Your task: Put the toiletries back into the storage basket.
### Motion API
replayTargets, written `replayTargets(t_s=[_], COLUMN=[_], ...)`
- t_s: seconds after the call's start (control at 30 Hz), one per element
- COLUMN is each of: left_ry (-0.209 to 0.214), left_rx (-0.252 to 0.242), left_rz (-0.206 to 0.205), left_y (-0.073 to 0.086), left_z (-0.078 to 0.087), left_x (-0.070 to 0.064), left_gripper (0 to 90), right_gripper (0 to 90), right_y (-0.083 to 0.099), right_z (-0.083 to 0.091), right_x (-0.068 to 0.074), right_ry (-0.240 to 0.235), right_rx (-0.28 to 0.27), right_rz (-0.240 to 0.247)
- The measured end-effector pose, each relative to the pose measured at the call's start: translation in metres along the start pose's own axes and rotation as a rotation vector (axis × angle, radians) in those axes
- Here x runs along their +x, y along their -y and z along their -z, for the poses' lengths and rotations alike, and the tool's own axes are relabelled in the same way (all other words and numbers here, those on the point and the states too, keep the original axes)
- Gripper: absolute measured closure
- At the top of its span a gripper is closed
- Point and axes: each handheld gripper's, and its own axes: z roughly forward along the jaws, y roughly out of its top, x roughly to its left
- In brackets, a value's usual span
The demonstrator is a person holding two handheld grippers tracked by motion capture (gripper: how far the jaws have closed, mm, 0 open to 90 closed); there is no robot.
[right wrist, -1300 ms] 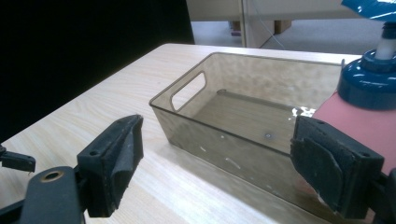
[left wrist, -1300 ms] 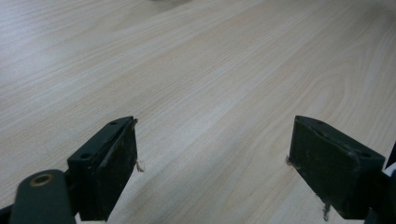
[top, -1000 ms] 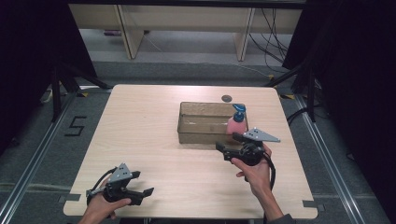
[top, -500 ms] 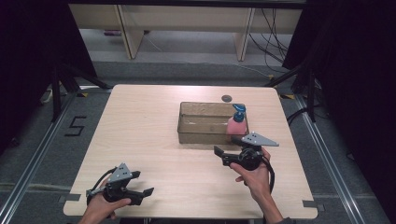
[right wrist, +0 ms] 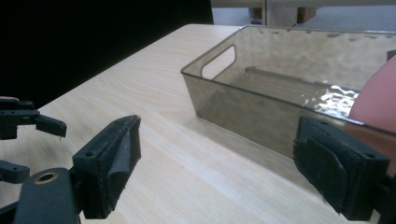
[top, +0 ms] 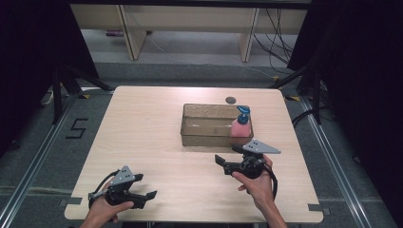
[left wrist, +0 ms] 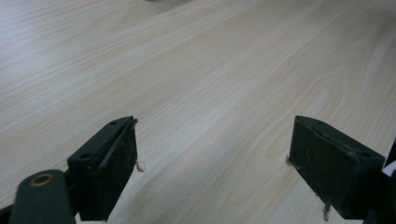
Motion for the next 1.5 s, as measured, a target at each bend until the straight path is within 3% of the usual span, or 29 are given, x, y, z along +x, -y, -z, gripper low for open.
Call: replayTargets(t_s=[0.17, 0.2, 0.3, 0.33, 0.37, 0.47, 0.57, 0.6, 0.67, 0.7, 0.77, 0.8, 0.83, 1.07, 1.17, 1.23, 1.27, 1.33, 1.37, 1.5], left_ry=[0.0, -0.001, 0.0, -0.001, -0.003, -0.001, 0.008, 0.002, 0.003, 0.008, 0.004, 0.004, 0.003, 0.002, 0.003, 0.002, -0.003, 0.002, 0.002, 0.002], left_rx=[0.004, -0.001, -0.005, -0.005, -0.005, -0.007, 0.0, -0.003, -0.004, 0.0, -0.005, -0.005, -0.004, -0.001, -0.002, -0.002, 0.0, -0.002, -0.002, -0.003], left_rz=[-0.003, -0.002, 0.0, -0.002, -0.002, -0.008, -0.008, -0.006, -0.006, -0.008, -0.007, -0.007, -0.007, -0.008, -0.008, -0.009, -0.01, -0.009, -0.009, -0.009], left_y=[0.0, 0.0, 0.001, 0.002, 0.002, 0.001, 0.001, 0.002, 0.001, 0.001, 0.001, 0.001, 0.002, 0.002, 0.002, 0.002, 0.002, 0.002, 0.002, 0.002], left_z=[0.0, 0.0, 0.001, 0.001, 0.002, 0.002, 0.002, 0.002, 0.002, 0.002, 0.002, 0.002, 0.002, 0.002, 0.002, 0.002, 0.003, 0.002, 0.002, 0.002], left_x=[0.0, 0.0, 0.0, 0.0, 0.0, -0.001, -0.001, -0.001, -0.001, -0.001, -0.001, -0.001, -0.001, -0.001, -0.001, -0.001, -0.001, -0.001, -0.001, -0.001], left_gripper=[14.8, 14.8, 14.8, 14.8, 14.8, 14.8, 14.8, 14.8, 14.8, 14.8, 14.8, 14.8, 14.8, 14.8, 14.8, 14.8, 14.8, 14.8, 14.8, 14.8], right_gripper=[15.6, 15.6, 15.6, 15.6, 15.6, 15.6, 15.6, 15.6, 15.6, 15.6, 15.7, 15.7, 15.7, 15.8, 15.8, 15.8, 15.8, 15.8, 15.8, 15.8], right_y=[0.007, 0.007, 0.009, 0.009, 0.009, 0.011, 0.012, 0.013, 0.014, 0.015, 0.016, 0.016, 0.017, 0.021, 0.023, 0.024, 0.025, 0.026, 0.026, 0.03], right_z=[0.001, 0.001, 0.002, 0.001, 0.002, 0.003, 0.003, 0.004, 0.006, 0.007, 0.008, 0.008, 0.008, 0.014, 0.015, 0.015, 0.016, 0.016, 0.017, 0.018], right_x=[0.002, 0.001, 0.004, 0.003, 0.004, 0.008, 0.006, 0.009, 0.008, 0.009, 0.007, 0.007, 0.009, 0.01, 0.012, 0.011, 0.014, 0.013, 0.015, 0.016], right_ry=[-0.021, -0.012, -0.021, -0.036, -0.02, -0.041, -0.03, -0.034, -0.041, -0.046, -0.036, -0.036, -0.044, -0.048, -0.055, -0.044, -0.061, -0.056, -0.072, -0.057], right_rx=[0.002, 0.006, 0.016, 0.011, 0.013, 0.015, 0.01, 0.016, 0.028, 0.034, 0.026, 0.026, 0.02, 0.027, 0.031, 0.008, 0.027, 0.037, 0.037, 0.043], right_rz=[-0.012, 0.017, -0.029, -0.005, 0.001, -0.02, 0.008, -0.02, 0.001, -0.015, 0.02, 0.02, -0.011, 0.01, -0.007, 0.018, -0.02, 0.011, -0.004, 0.012])
